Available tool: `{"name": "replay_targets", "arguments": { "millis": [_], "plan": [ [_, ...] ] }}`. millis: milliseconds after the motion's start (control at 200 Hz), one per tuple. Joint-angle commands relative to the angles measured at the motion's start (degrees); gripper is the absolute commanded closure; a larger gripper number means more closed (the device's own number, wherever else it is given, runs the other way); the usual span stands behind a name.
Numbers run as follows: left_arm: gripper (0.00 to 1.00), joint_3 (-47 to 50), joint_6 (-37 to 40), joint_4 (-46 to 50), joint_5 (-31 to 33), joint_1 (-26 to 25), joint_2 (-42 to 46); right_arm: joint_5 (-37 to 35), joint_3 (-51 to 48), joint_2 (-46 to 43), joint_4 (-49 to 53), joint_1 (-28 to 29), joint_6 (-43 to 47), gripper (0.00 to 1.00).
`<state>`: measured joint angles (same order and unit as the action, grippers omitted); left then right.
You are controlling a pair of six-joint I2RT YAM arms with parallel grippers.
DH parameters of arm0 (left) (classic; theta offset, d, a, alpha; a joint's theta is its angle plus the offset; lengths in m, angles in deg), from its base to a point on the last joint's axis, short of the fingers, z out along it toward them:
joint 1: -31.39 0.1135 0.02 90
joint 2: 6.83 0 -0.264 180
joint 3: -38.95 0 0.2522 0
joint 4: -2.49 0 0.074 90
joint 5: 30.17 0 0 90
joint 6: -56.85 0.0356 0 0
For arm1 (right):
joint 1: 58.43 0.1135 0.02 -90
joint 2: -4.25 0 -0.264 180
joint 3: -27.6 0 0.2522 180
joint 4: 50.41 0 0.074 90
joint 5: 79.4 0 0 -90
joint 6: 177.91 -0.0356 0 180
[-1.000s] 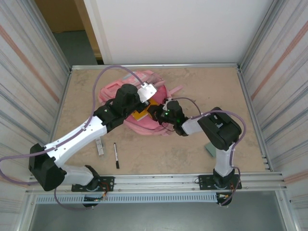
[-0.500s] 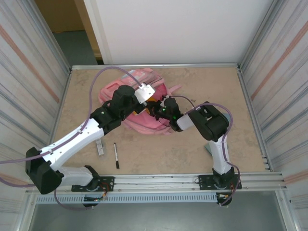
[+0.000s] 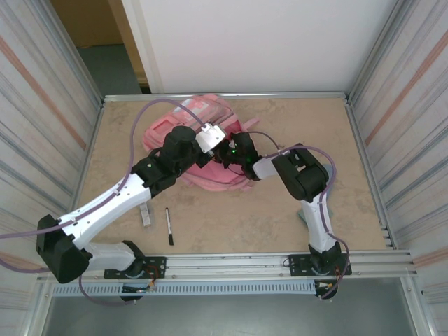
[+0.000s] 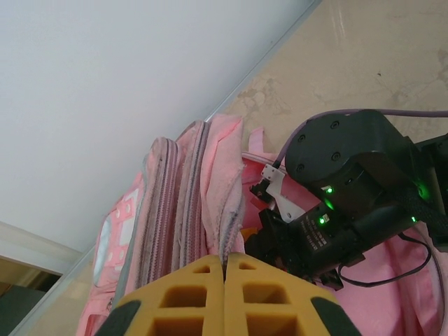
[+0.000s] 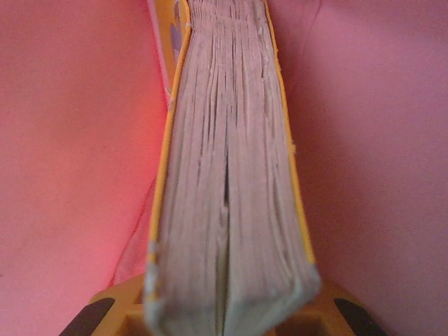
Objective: Pack books, pencil case, and school supplies into a backpack
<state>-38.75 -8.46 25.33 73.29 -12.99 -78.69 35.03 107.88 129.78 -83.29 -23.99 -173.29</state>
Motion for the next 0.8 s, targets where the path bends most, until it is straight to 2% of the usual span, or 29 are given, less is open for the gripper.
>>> {"name": "replay_targets", "arguments": {
  "millis": [0, 251, 351, 431, 571, 797],
  "plan": [
    [1.00, -0.4, 0.8, -7.8, -0.1, -1.0, 4.6, 1.2, -2.1, -6.5, -0.9, -0.7, -1.8, 0.98],
    [1.00, -0.2, -0.4, -8.4, 3.5, -0.1, 4.5, 3.3, -5.6, -19.1, 5.1, -1.2, 1.5, 1.00],
    [1.00, -0.2, -1.5, -8.1, 2.4, 0.6, 4.6, 1.9, -7.4, -23.0, 8.1, -0.8, 4.2, 1.00],
    [1.00, 0.0, -1.9, -8.1, 1.9, 0.6, 4.8, -0.5, -7.0, -25.2, 13.6, -0.6, 9.7, 1.00],
    [1.00, 0.1, -2.9, -8.1, 0.4, 0.6, 5.1, -2.1, -5.1, -23.7, 11.8, -0.2, 15.0, 1.00],
    [1.00, -0.1, -3.5, -7.6, -1.2, 0.6, 5.9, -4.3, -1.0, -17.0, 10.7, 1.6, 17.7, 1.00]
  ]
}}
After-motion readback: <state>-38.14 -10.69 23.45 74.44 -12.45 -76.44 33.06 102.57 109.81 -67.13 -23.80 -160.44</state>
